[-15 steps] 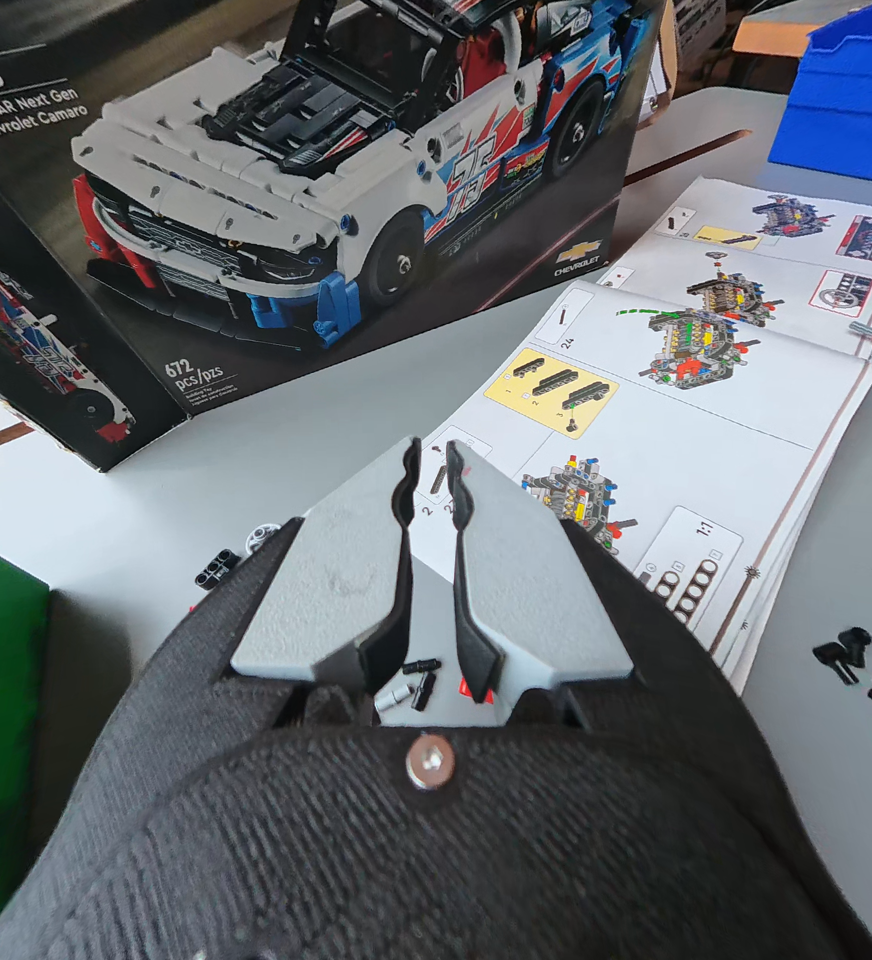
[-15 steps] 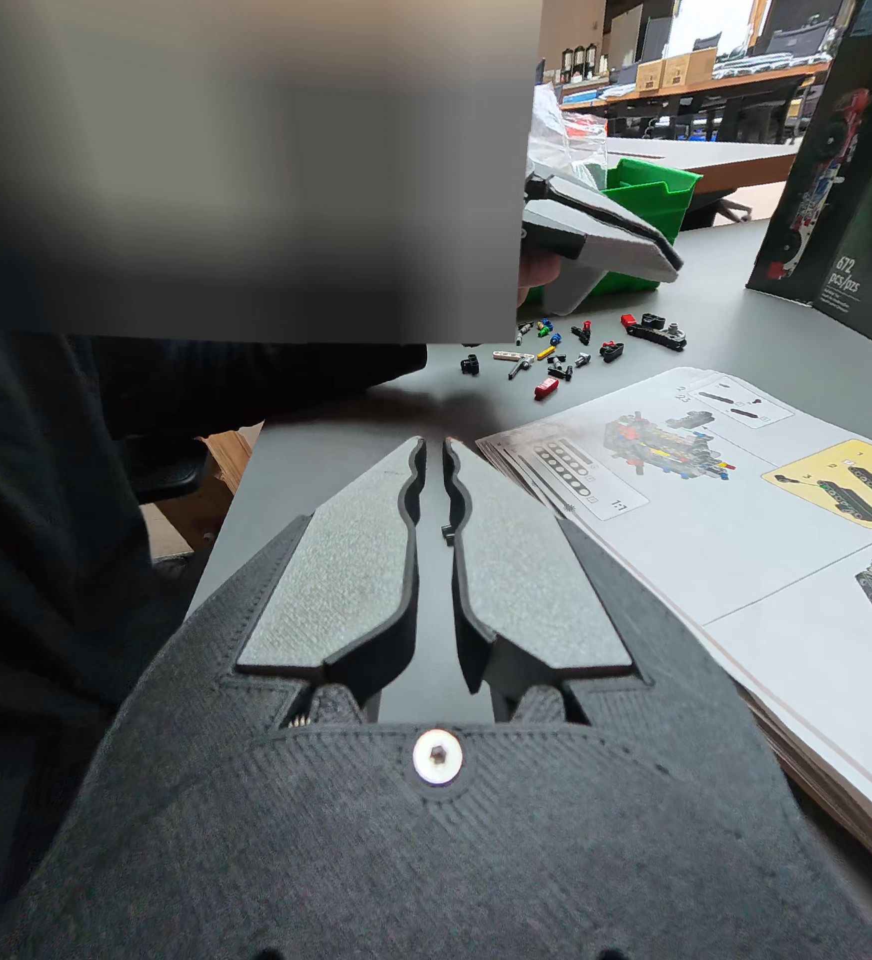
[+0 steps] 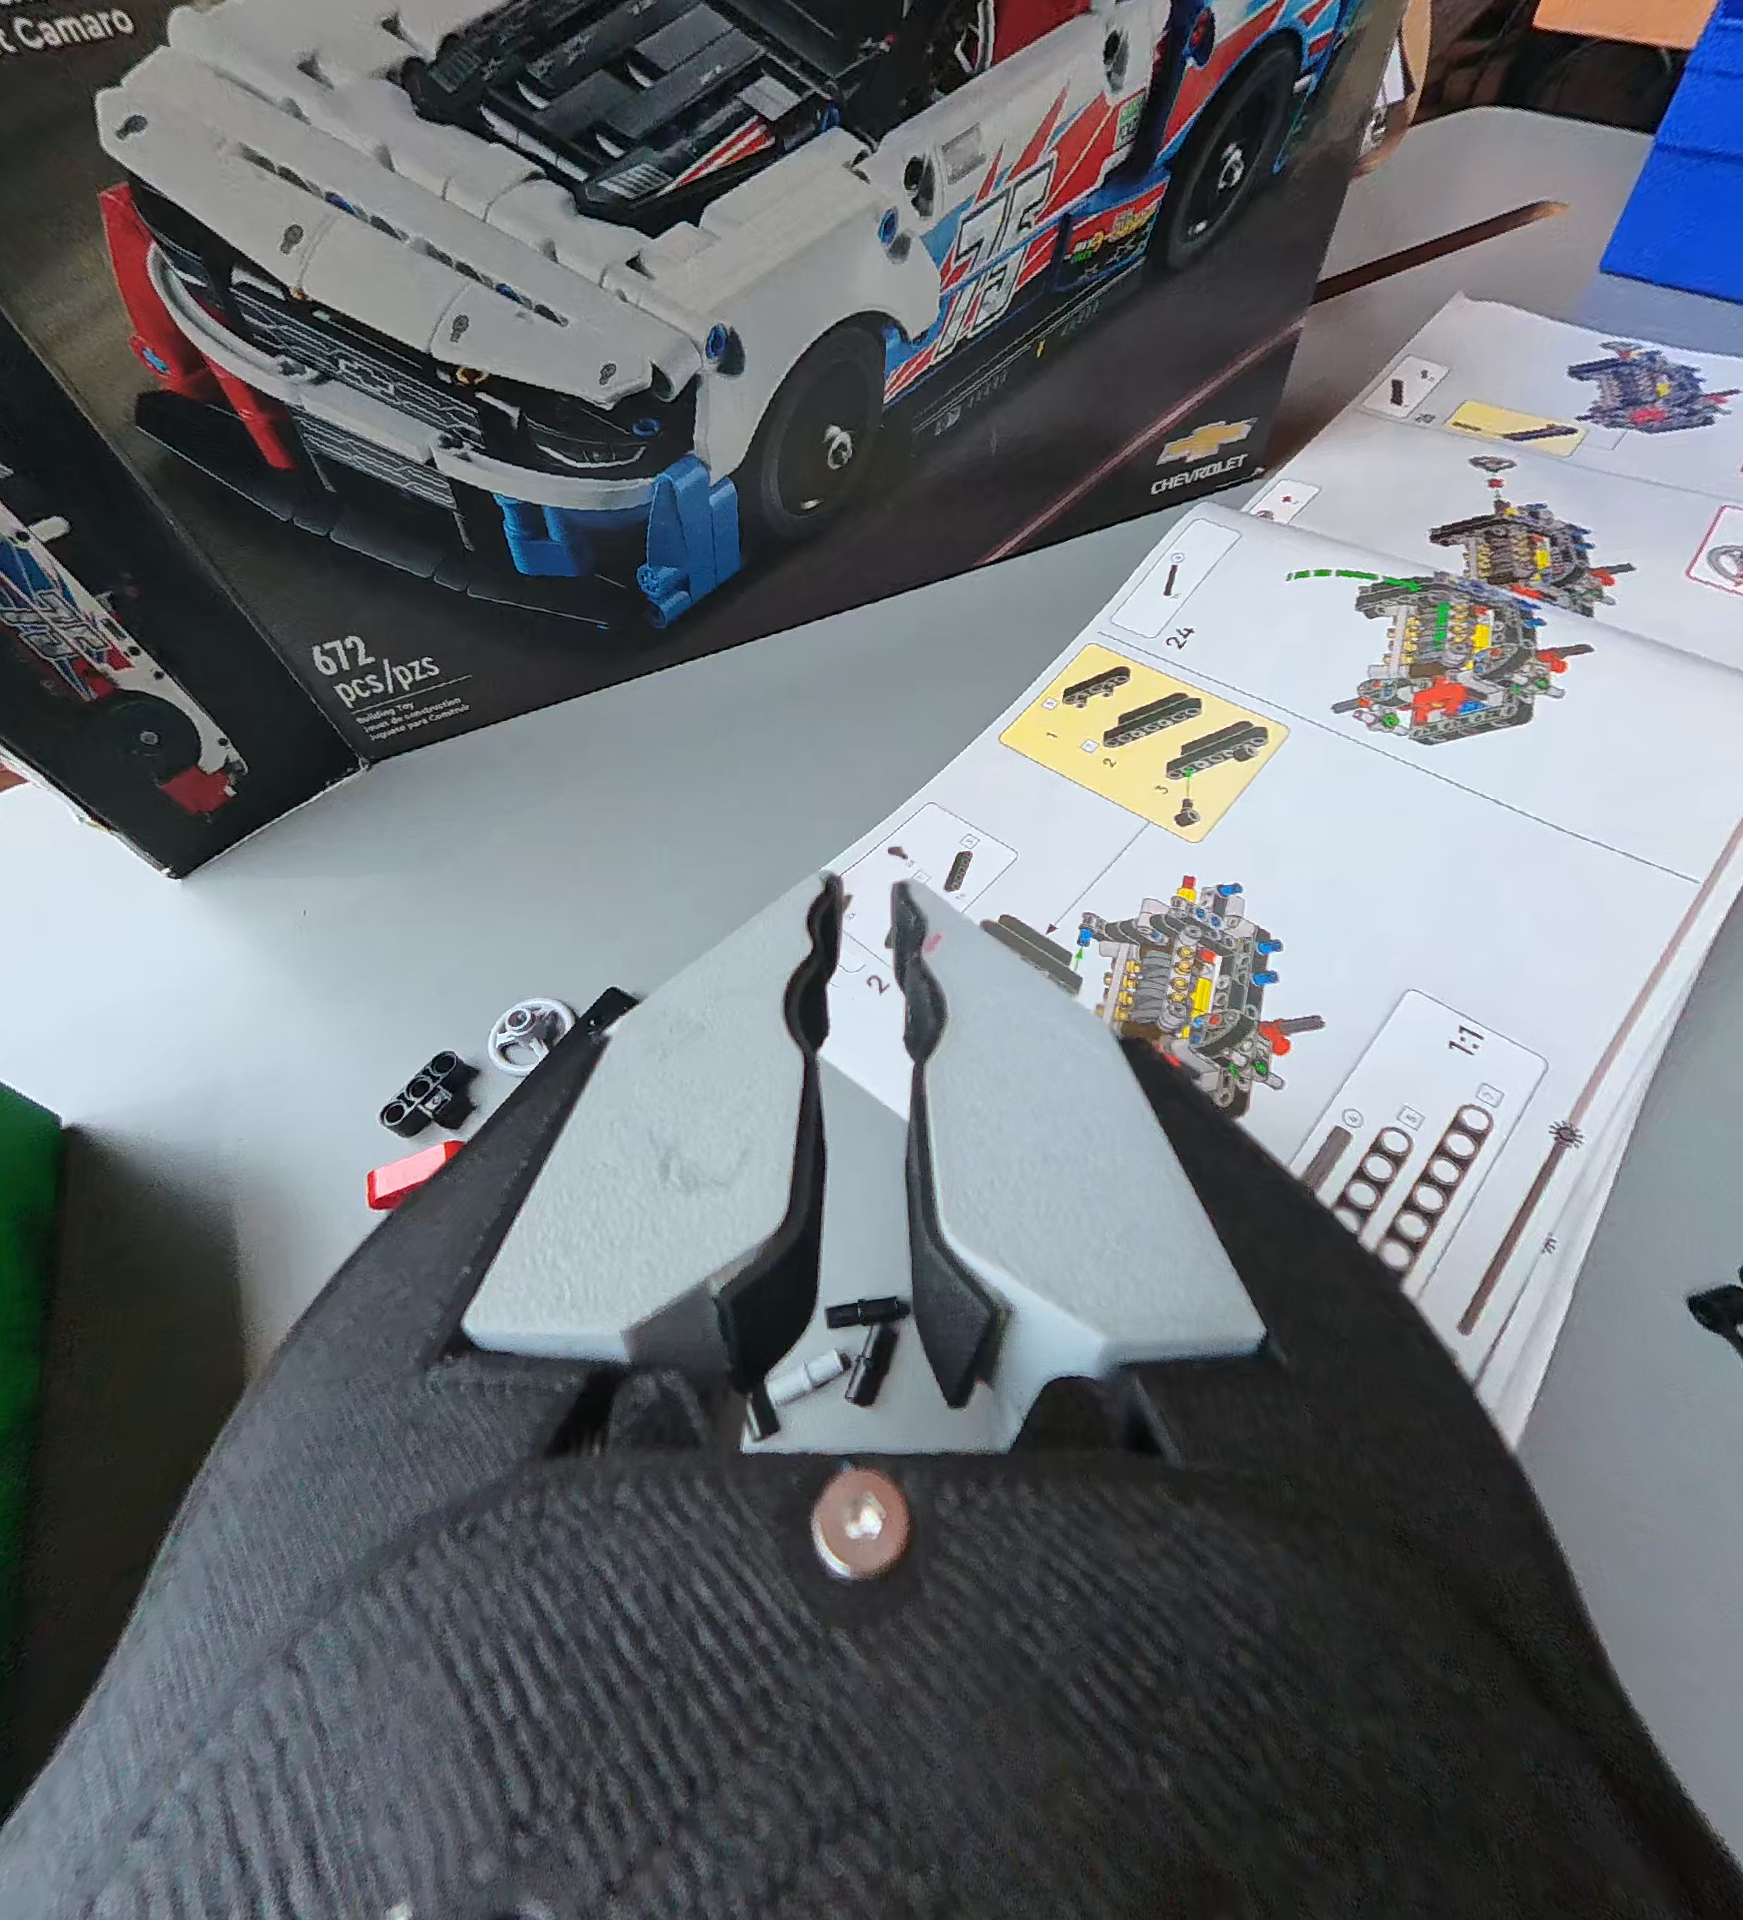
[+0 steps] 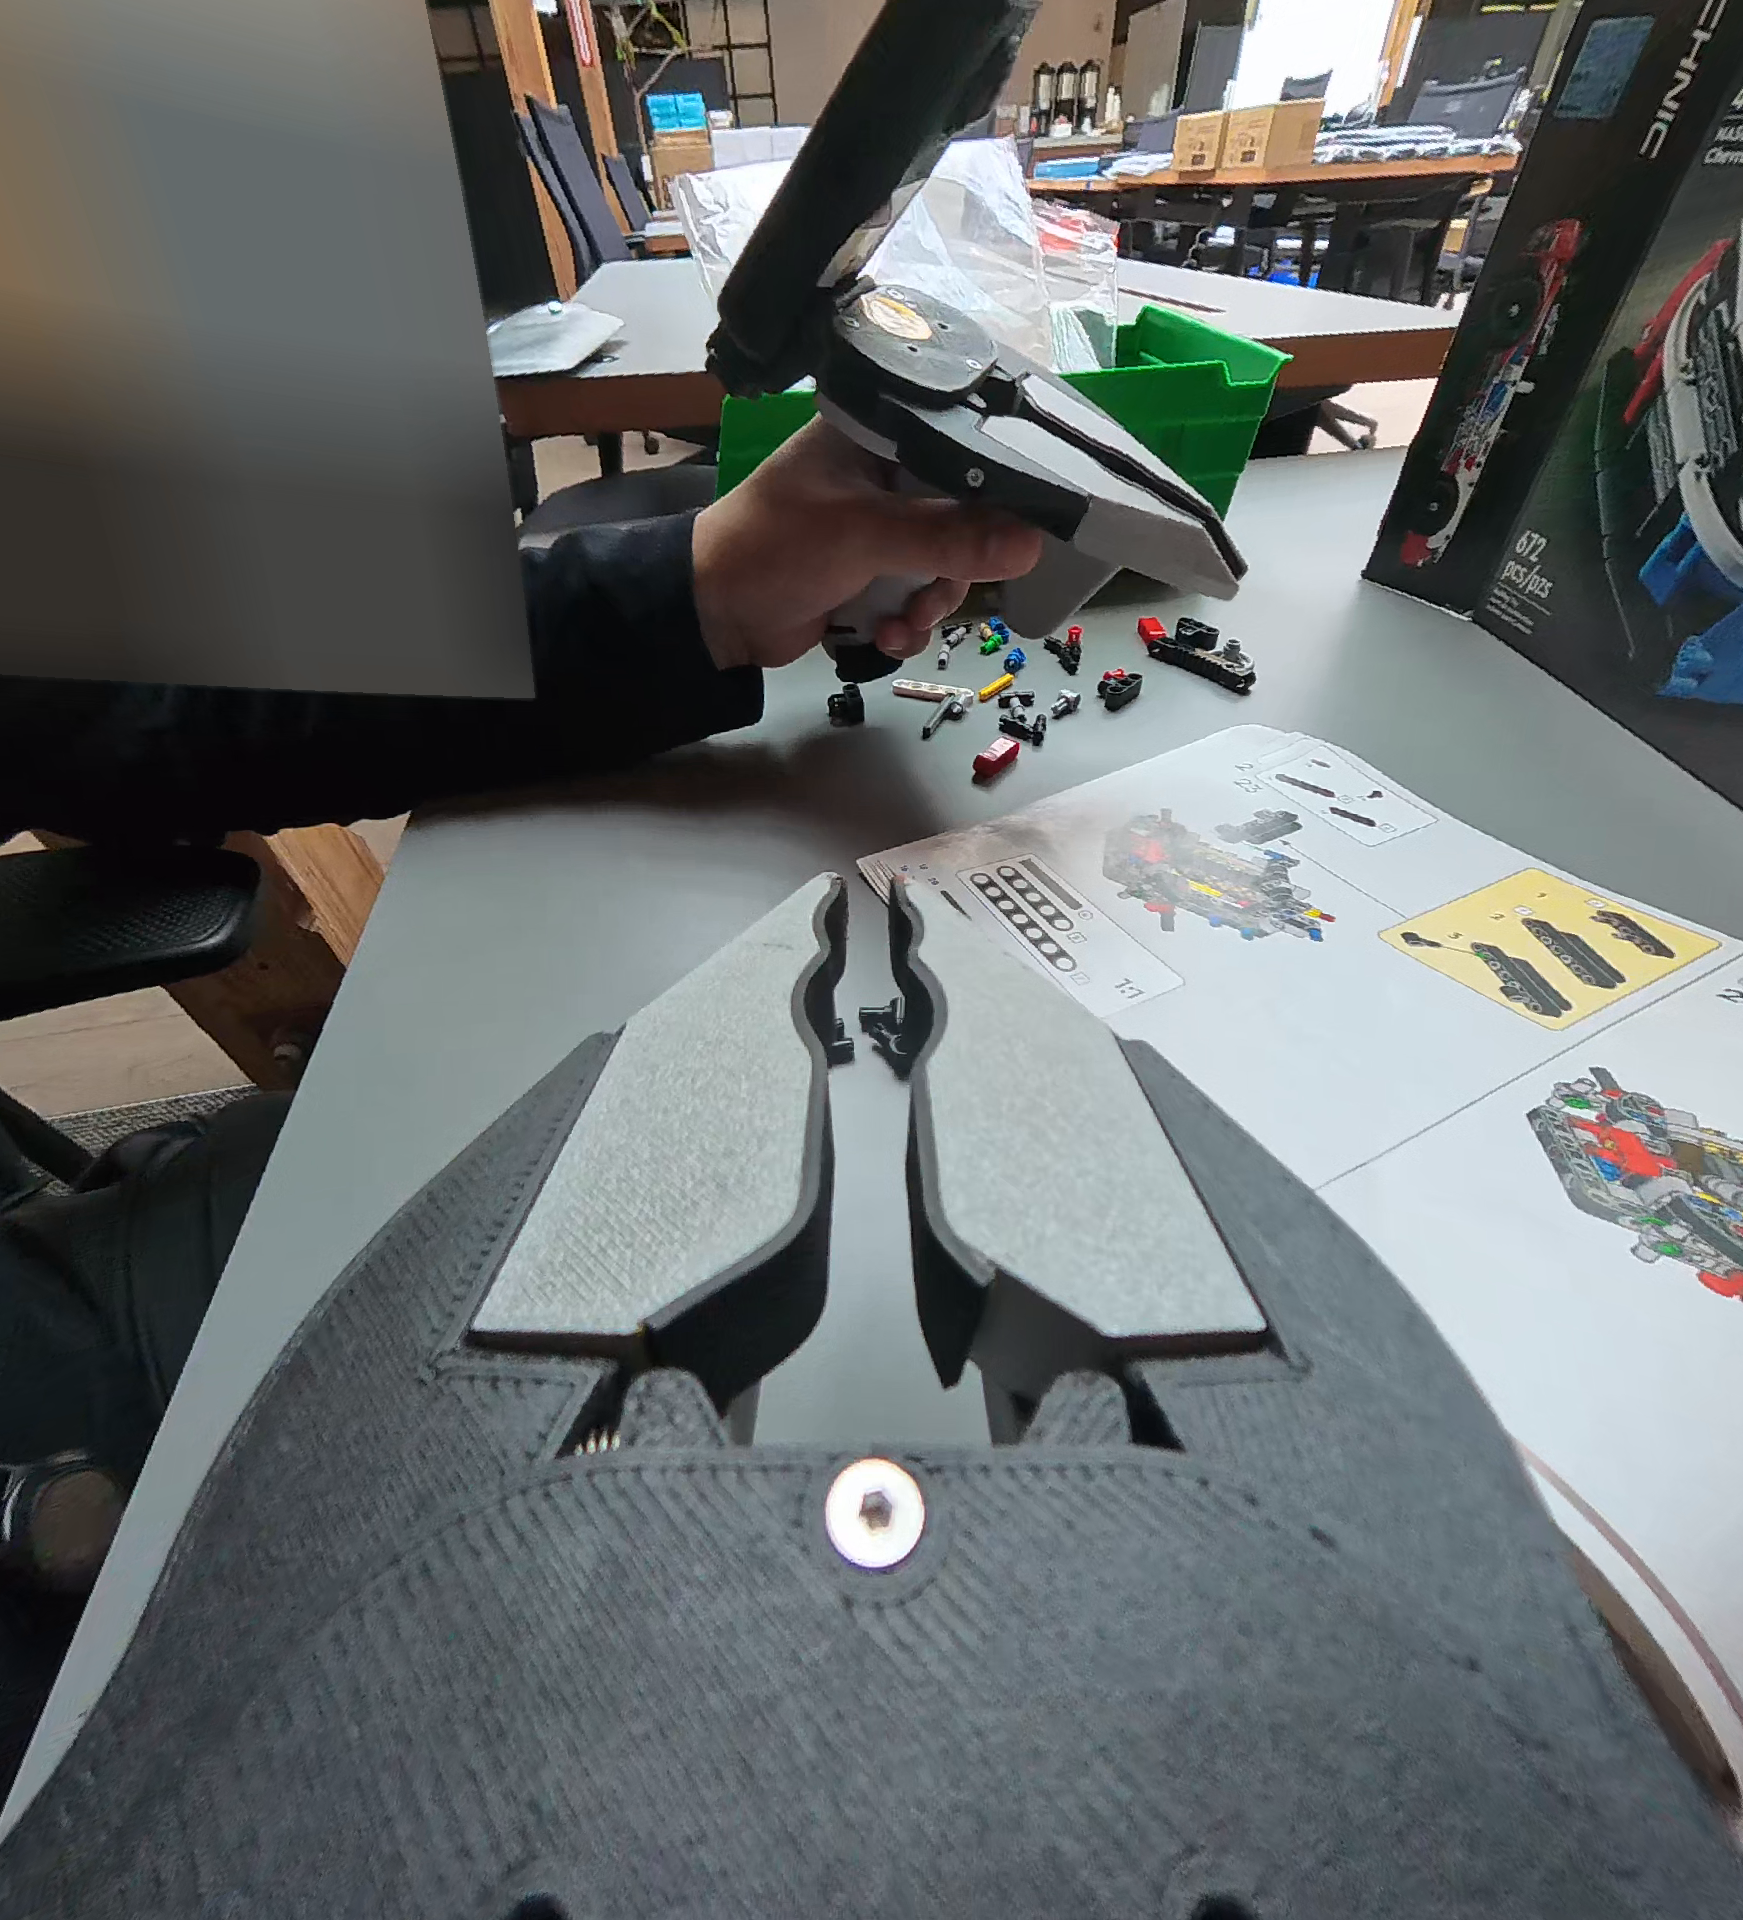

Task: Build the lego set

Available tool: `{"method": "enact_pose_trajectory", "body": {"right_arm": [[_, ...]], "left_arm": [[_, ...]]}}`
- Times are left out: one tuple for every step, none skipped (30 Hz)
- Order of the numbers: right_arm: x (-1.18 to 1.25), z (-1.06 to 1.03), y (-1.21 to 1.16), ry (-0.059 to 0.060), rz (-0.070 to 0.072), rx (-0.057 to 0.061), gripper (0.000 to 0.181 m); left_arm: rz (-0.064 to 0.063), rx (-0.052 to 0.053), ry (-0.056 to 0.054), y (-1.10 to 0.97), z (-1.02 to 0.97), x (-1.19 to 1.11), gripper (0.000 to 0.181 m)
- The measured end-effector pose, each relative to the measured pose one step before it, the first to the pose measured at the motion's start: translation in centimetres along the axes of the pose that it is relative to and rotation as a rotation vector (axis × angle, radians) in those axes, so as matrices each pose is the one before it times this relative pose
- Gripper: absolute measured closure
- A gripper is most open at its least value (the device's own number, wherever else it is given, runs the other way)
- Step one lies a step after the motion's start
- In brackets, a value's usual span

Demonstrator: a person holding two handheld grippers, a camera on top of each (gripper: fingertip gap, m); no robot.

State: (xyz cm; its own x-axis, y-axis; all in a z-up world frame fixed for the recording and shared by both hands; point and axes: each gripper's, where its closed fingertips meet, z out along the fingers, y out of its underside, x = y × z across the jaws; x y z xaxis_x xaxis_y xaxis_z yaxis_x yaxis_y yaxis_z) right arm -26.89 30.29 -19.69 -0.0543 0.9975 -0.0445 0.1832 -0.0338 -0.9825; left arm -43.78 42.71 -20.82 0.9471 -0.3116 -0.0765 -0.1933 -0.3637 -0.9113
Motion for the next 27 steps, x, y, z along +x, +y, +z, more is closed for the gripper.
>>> {"method": "enact_pose_trajectory", "body": {"right_arm": [[0.060, -0.048, -0.031, 0.0008, 0.0024, 0.0013, 0.178], [0.055, -0.031, -0.027, 0.0006, 0.0001, 0.0008, 0.177], [0.030, -0.010, 0.001, -0.0005, -0.0010, -0.0008, 0.177], [-0.025, 0.010, 0.029, -0.0025, -0.0012, -0.0016, 0.177], [-0.113, 0.036, 0.048, -0.0082, -0.0040, -0.0026, 0.177], [-0.262, 0.066, 0.047, -0.0189, -0.0137, -0.0019, 0.175], [-0.166, 0.094, 0.088, -0.0138, -0.0191, -0.0056, 0.175], [-0.046, 0.095, 0.137, -0.0061, -0.0172, -0.0107, 0.174], [-0.078, 0.082, 0.110, -0.0087, -0.0113, -0.0069, 0.174], [-0.074, 0.075, 0.070, -0.0084, 0.0011, -0.0035, 0.174], [-0.016, 0.051, 0.040, -0.0047, 0.0068, -0.0016, 0.173], [-0.010, 0.013, -0.006, -0.0031, 0.0041, 0.0003, 0.174], [0.021, -0.016, 0.002, -0.0001, 0.0021, 0.0009, 0.174], [0.016, -0.026, -0.035, 0.0009, 0.0014, 0.0024, 0.174], [0.014, -0.034, -0.023, 0.0005, 0.0009, 0.0024, 0.174], [0.009, -0.025, -0.021, 0.0008, 0.0011, 0.0021, 0.174], [0.014, -0.015, -0.010, 0.0006, 0.0015, 0.0010, 0.174], [0.005, 0.003, 0.020, -0.0001, 0.0021, -0.0008, 0.174], [-0.003, -0.008, 0.012, -0.0003, 0.0013, -0.0009, 0.174], [-0.009, -0.001, 0.018, 0.0002, 0.0002, -0.0006, 0.174], [-0.011, 0.002, 0.004, 0.0010, -0.0007, -0.0003, 0.174], [0.007, 0.000, 0.003, 0.0010, -0.0004, -0.0002, 0.174], [-0.002, 0.005, 0.007, -0.0001, 0.0002, -0.0007, 0.174], [-0.016, -0.001, 0.018, -0.0002, 0.0004, -0.0006, 0.174], [0.004, -0.018, -0.013, 0.0005, 0.0000, 0.0005, 0.174], [0.001, -0.002, -0.010, 0.0008, -0.0003, 0.0009, 0.174], [-0.002, 0.001, 0.015, -0.0001, 0.0002, -0.0012, 0.174]], "left_arm": [[0.0024, 0.0047, 0.0037, -0.128, -0.047, 0.139, 0.175], [0.0073, 0.0006, 0.0013, -0.076, -0.022, 0.130, 0.175], [0.0097, -0.0019, -0.0009, -0.021, 0.004, 0.116, 0.175], [0.0108, -0.0025, 0.0005, -0.004, 0.026, 0.123, 0.175], [0.0125, -0.0022, 0.0018, 0.006, 0.039, 0.139, 0.175], [0.0147, -0.0058, -0.0010, 0.091, 0.061, 0.049, 0.175], [0.0121, -0.0103, -0.0056, 0.191, 0.089, -0.089, 0.176], [0.0062, -0.0088, -0.0050, 0.189, 0.086, -0.125, 0.176], [-0.0024, -0.0065, 0.0001, 0.150, 0.053, -0.087, 0.176], [-0.0075, -0.0013, 0.0054, 0.039, 0.016, -0.011, 0.176], [-0.0058, 0.0036, 0.0054, -0.061, -0.039, 0.024, 0.176], [-0.0012, 0.0043, 0.0022, -0.081, -0.058, 0.015, 0.176], [0.0015, 0.0013, -0.0010, -0.057, -0.051, -0.018, 0.176], [0.0023, 0.0005, 0.0004, -0.054, -0.049, 0.024, 0.176], [0.0022, 0.0020, -0.0009, -0.060, -0.045, 0.002, 0.176], [0.0015, 0.0021, 0.0000, -0.047, -0.028, 0.018, 0.176], [-0.0003, -0.0006, 0.0008, 0.017, 0.000, 0.015, 0.175], [-0.0005, -0.0015, 0.0004, 0.034, 0.031, 0.013, 0.175], [0.0000, -0.0026, 0.0012, 0.053, 0.038, 0.027, 0.175], [0.0015, -0.0026, 0.0003, 0.051, 0.035, 0.026, 0.175], [0.0023, -0.0007, -0.0019, 0.023, 0.027, -0.004, 0.175], [0.0014, -0.0003, 0.0001, 0.017, 0.012, 0.012, 0.175], [-0.0008, -0.0019, 0.0004, 0.030, 0.012, -0.017, 0.175], [-0.0015, -0.0003, -0.0006, 0.011, -0.003, -0.038, 0.175], [-0.0014, 0.0023, -0.0002, -0.032, -0.020, -0.026, 0.176], [-0.0013, 0.0019, 0.0009, -0.035, -0.033, 0.000, 0.176], [-0.0002, 0.0007, 0.0004, -0.022, -0.015, -0.002, 0.176]]}}
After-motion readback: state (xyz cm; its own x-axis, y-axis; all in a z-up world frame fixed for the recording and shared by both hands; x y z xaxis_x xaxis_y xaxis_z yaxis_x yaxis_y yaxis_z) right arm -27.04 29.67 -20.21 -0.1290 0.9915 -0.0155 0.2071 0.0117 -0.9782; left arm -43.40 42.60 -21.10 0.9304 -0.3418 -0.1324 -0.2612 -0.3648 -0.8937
